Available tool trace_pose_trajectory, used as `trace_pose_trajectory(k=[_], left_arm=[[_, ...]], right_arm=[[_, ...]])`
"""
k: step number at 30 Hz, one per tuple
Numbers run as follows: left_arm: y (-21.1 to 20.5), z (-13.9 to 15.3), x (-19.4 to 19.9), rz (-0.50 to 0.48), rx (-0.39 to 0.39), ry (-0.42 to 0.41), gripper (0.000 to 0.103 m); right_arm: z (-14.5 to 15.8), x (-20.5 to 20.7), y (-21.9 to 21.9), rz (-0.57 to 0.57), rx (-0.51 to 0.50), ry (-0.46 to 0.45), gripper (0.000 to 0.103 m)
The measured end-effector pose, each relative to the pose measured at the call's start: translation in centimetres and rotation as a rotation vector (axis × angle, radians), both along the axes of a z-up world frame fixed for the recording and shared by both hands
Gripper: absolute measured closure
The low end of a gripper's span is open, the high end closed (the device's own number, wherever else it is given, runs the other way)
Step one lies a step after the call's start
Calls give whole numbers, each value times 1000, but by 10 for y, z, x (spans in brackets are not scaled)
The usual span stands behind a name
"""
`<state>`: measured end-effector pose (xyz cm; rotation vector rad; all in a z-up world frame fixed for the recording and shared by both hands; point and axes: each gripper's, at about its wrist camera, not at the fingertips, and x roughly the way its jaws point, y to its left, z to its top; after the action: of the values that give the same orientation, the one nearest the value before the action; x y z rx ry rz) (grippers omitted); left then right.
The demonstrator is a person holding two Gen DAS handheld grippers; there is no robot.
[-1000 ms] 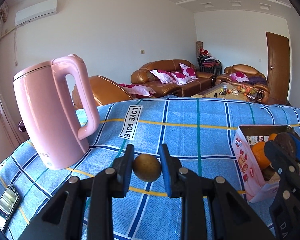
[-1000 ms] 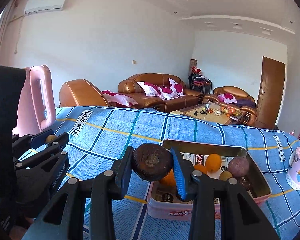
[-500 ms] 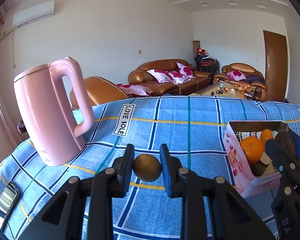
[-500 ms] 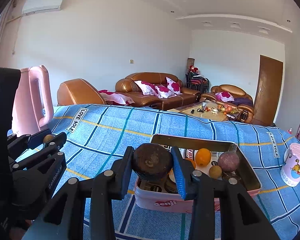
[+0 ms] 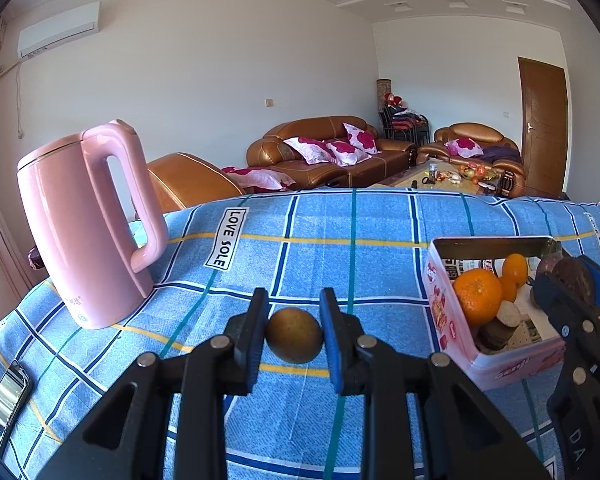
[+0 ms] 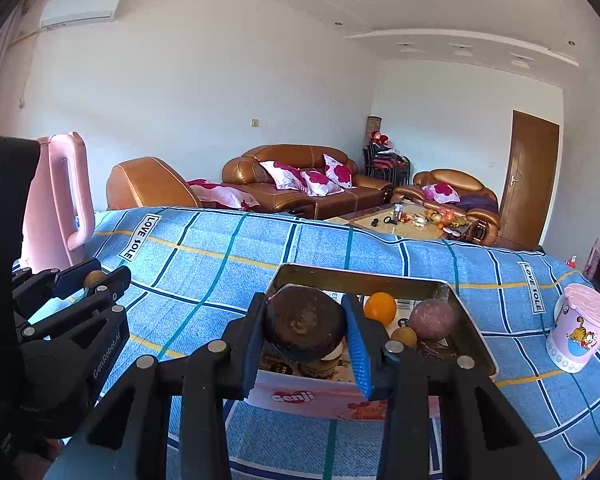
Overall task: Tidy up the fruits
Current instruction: 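Carry both held fruits over the pink tin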
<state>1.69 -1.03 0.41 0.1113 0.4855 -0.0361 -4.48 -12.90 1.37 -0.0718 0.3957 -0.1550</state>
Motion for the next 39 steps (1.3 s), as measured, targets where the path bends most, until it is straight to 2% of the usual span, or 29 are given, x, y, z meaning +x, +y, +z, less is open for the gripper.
trace_pose_trajectory(k=[21,39], left_arm=[[-54,2,-13,-94,15,7,75],[-92,3,-15,-164,-6,31,75]], right_arm=[[4,-13,-52,-77,-20,-5,63],[5,-17,-107,-177,-20,-2,63]])
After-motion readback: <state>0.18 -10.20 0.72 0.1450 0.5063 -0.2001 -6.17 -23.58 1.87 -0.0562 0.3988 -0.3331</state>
